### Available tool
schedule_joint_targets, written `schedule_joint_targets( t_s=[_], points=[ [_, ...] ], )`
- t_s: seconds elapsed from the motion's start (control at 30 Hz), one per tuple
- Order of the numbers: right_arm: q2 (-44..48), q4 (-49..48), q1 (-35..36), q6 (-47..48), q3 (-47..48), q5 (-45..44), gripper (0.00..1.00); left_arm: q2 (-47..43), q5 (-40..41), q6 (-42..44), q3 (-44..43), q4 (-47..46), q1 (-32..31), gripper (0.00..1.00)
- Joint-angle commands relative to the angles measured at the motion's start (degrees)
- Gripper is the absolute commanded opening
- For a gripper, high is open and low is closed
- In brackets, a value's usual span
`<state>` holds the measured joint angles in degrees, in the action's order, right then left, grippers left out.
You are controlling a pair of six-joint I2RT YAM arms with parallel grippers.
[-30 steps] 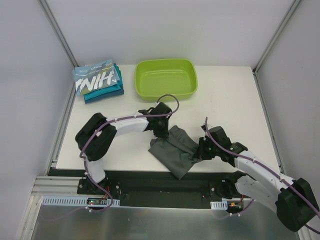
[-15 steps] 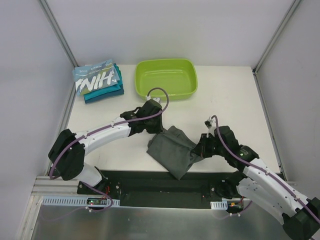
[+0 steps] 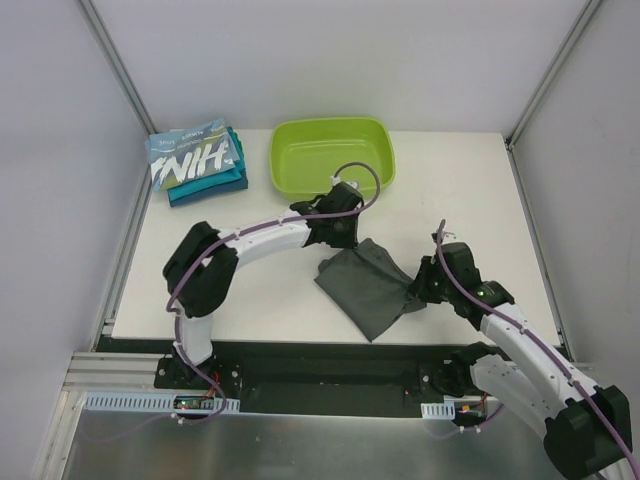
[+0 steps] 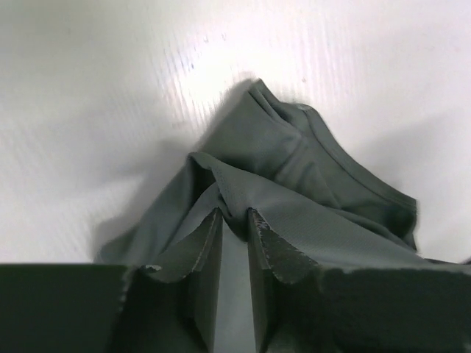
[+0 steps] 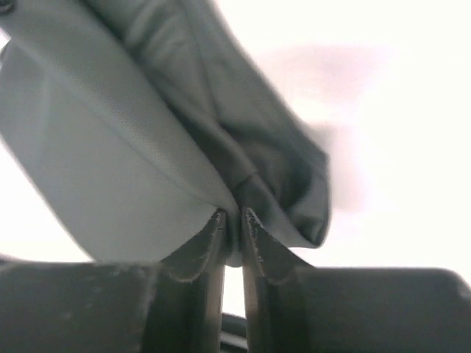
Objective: Fold and stack the t-shirts
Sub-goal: Fold the long partially folded tshirt into a neat square
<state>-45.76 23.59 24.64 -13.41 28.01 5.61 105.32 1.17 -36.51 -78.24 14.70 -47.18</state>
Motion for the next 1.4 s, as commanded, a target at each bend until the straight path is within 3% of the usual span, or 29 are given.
schedule_joint_targets(
  t_s=[0.0, 0.03, 0.07, 0.1, 0.13, 0.2, 0.27, 0.4, 0.5, 0.7, 0.97, 1.17, 1.37],
  points=[
    [-2.3, 2.1, -1.4, 1.4, 5.1, -22.6, 0.25, 6.0, 2.9, 4.5, -9.0, 0.5, 0.4, 0.26],
    [-2.1, 2.0, -1.4, 1.9, 6.1, -24.7, 0.5, 7.2, 1.7, 6.2, -12.2, 1.2, 0.5, 0.41],
    [-1.5, 2.0, -1.4, 3.1, 7.0, -26.1, 0.99, 7.5, -0.1, 7.3, -14.4, 1.6, 0.5, 0.62],
    [-1.1, 2.2, -1.4, 4.6, 8.0, -26.4, 0.96, 7.3, -1.1, 7.9, -15.9, 1.6, 0.5, 0.86],
    [-0.3, 3.6, -1.4, 5.1, 9.2, -26.2, 0.96, 6.7, -3.6, 8.2, -16.6, 1.6, 0.5, 0.98],
    [2.0, 6.3, -1.5, 4.8, 10.5, -22.9, 0.96, 4.4, -5.1, 8.4, -15.5, 1.7, 0.5, 0.99],
    [5.2, 5.2, -1.4, 4.8, 9.2, -13.7, 0.96, 1.8, -7.6, 8.6, -12.6, 1.5, 0.4, 0.99],
    [9.3, -2.5, -1.4, 0.5, 3.0, 9.8, 0.96, -0.7, -15.7, 9.0, -6.4, -0.5, 0.4, 0.99],
    [6.8, -10.9, -1.4, -3.1, -0.9, 18.9, 0.96, 1.1, -20.6, 8.7, -6.2, -2.4, 0.3, 0.99],
    [-4.6, -12.0, -1.5, -0.3, -0.2, 10.2, 0.96, 10.3, -25.7, 10.1, -14.1, -3.4, 0.5, 0.99],
    [-16.2, -10.1, -4.4, 2.8, 1.7, 0.7, 0.96, 18.0, -14.6, 7.0, -16.7, -2.0, 2.5, 0.99],
    [-22.8, -15.9, -6.8, 5.9, 2.5, 2.8, 0.96, 17.0, -16.5, 2.9, -8.4, -1.3, 7.0, 0.99],
    [-24.1, -14.3, -7.0, 7.2, 9.2, 5.9, 0.96, 2.5, -16.1, -0.1, 8.6, -3.4, 5.7, 0.99]
  ],
)
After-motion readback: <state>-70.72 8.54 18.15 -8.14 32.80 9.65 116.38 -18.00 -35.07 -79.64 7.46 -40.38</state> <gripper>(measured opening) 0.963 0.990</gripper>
